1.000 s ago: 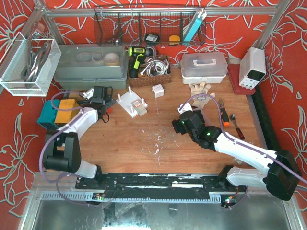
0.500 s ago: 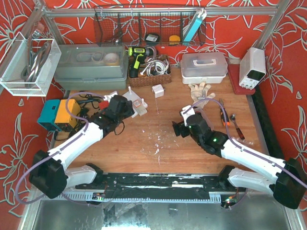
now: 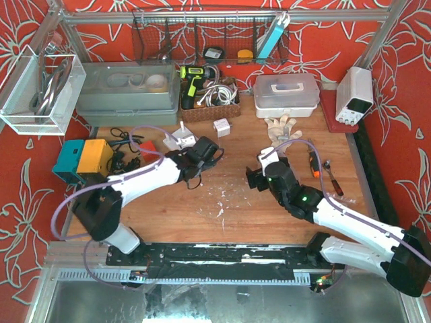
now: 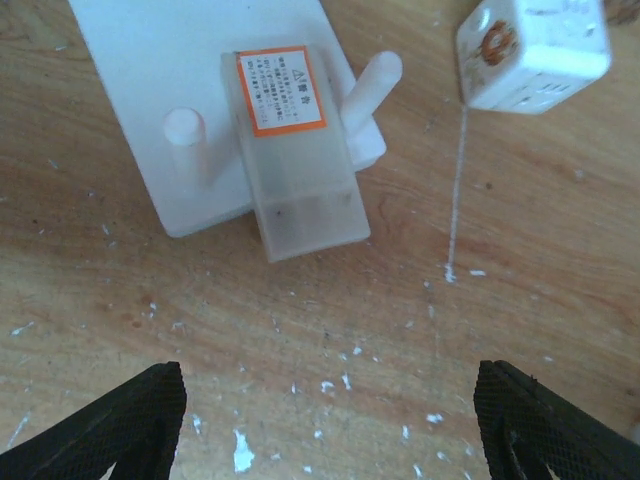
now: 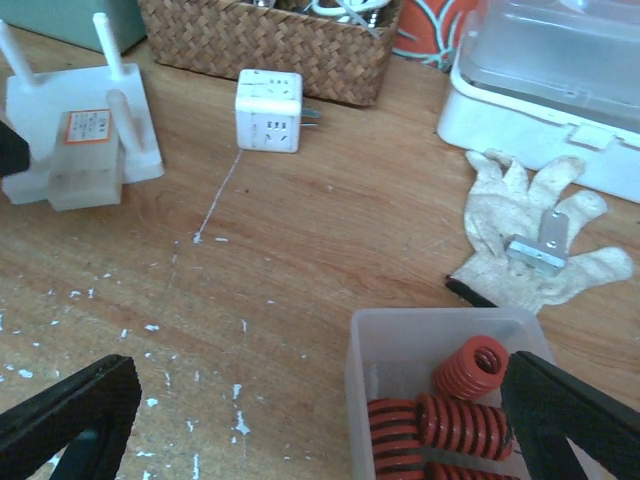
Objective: Install the large spring
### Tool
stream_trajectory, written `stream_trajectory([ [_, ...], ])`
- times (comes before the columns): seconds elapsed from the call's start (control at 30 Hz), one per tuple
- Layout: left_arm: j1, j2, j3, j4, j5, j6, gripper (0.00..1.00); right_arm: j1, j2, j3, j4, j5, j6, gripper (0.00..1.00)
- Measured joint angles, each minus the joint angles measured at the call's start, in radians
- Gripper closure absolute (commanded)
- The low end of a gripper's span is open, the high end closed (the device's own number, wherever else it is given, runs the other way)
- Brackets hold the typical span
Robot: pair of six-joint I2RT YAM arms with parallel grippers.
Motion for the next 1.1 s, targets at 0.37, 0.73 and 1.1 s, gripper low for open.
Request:
stream_trajectory([
  [0.37,0.0,0.346,0.243,-0.167,-0.058,-0.104,0.2,0.0,-0.076,-0.021,-0.009,0.08,0.005,0.01],
  [0.73,0.005,0.439,0.283,-0.185,-0.097,-0.139,0.17,0.0,-0.108,-0.023,-0.013,0.106,0.006,0.01],
  [1.1,0.06,0.45,0.278,-0.096,-0.095,-0.108,0.18,0.0,-0.114,-0.023,-0.013,0.113,0.006,0.01],
])
